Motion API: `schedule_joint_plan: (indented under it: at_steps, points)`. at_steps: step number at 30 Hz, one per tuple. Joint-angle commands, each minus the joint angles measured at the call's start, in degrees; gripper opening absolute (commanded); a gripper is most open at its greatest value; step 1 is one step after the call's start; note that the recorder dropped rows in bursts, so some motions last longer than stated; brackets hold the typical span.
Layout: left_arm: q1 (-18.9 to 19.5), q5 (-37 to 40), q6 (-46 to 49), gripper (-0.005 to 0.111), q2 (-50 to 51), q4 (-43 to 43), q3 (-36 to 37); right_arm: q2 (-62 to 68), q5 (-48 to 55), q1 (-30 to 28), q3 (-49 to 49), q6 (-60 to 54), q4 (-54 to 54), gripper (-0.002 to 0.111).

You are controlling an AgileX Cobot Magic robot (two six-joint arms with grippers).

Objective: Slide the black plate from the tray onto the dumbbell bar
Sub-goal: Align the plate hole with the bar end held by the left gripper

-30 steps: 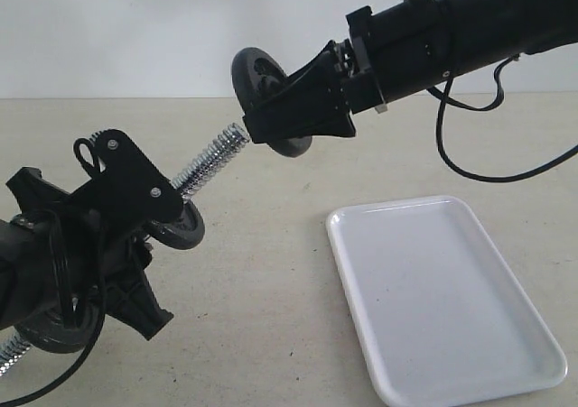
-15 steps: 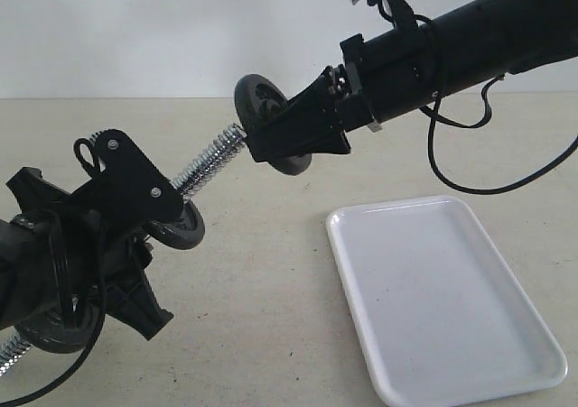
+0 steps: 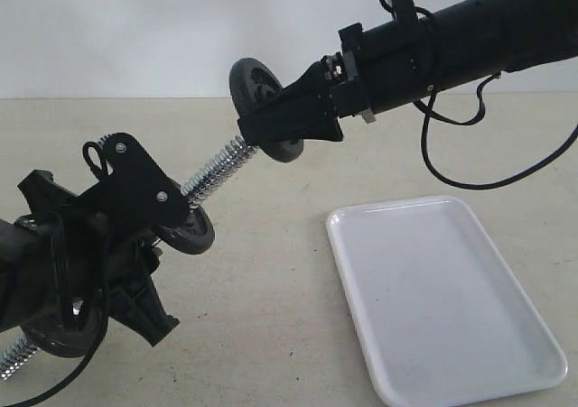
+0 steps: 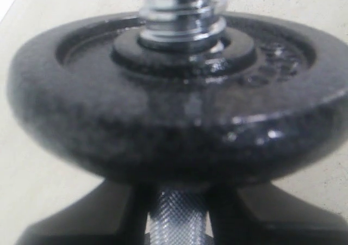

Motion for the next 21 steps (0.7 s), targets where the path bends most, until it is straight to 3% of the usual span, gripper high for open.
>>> schedule_joint_plan:
  at_steps: [1, 21]
  points:
    - [-0.05, -3.22, -0.37, 0.004, -1.96, 2.62, -1.99, -0.67, 1.72, -0.1, -0.19, -0.46, 3.71, 0.0]
    - [-0.05, -2.27, -0.37, 0.004, -1.96, 2.73, -2.09, 2.58, 1.72, 0.7, -0.19, 0.85, 4.09, 0.0]
